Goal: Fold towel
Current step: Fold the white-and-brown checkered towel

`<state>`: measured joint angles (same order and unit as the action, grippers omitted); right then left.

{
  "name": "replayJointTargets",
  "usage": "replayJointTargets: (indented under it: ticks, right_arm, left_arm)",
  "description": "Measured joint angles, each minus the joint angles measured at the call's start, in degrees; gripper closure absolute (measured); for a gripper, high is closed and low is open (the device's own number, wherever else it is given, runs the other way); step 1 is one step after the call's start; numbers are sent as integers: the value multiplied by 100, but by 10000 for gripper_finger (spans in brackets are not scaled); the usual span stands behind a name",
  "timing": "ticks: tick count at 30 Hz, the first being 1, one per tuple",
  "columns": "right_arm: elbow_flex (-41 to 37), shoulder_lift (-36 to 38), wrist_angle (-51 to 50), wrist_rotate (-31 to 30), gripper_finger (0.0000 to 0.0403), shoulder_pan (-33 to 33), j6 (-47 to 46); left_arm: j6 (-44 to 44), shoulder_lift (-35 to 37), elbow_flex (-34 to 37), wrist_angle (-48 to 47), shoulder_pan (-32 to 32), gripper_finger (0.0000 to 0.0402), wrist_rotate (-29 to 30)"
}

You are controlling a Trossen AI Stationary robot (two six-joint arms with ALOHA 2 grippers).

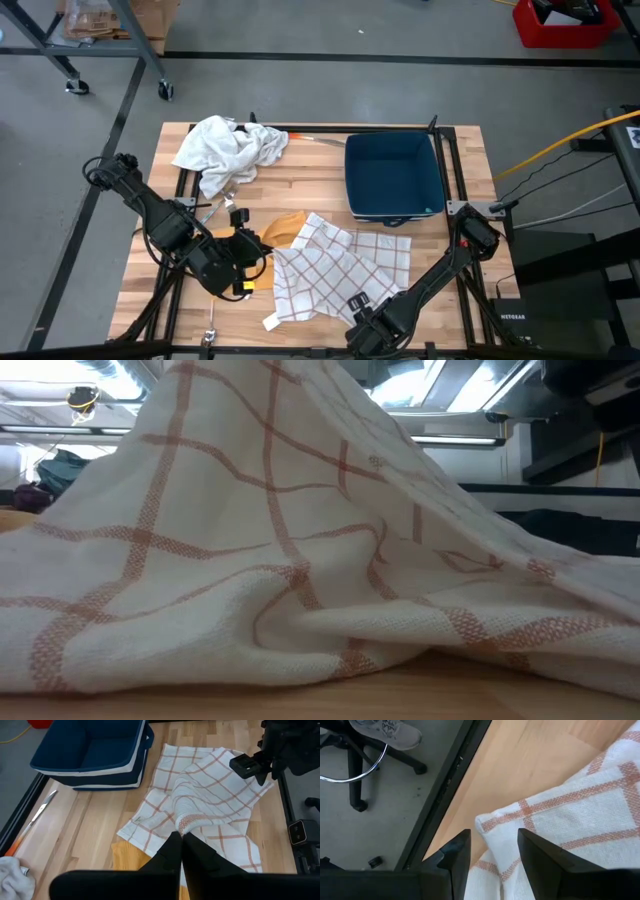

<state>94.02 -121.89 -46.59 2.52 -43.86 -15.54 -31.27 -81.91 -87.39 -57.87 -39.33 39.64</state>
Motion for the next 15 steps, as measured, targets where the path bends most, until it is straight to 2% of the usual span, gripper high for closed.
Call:
replayJointTargets:
  ticks: [5, 15]
  right_arm:
    - [-23, -22, 45, 0, 237, 0, 396]
    - [-372, -28, 495, 155, 239, 2, 488]
  left_arm:
    - [0, 0, 0, 0, 0, 401, 0]
    - [131, 0, 0, 0, 7, 401, 0]
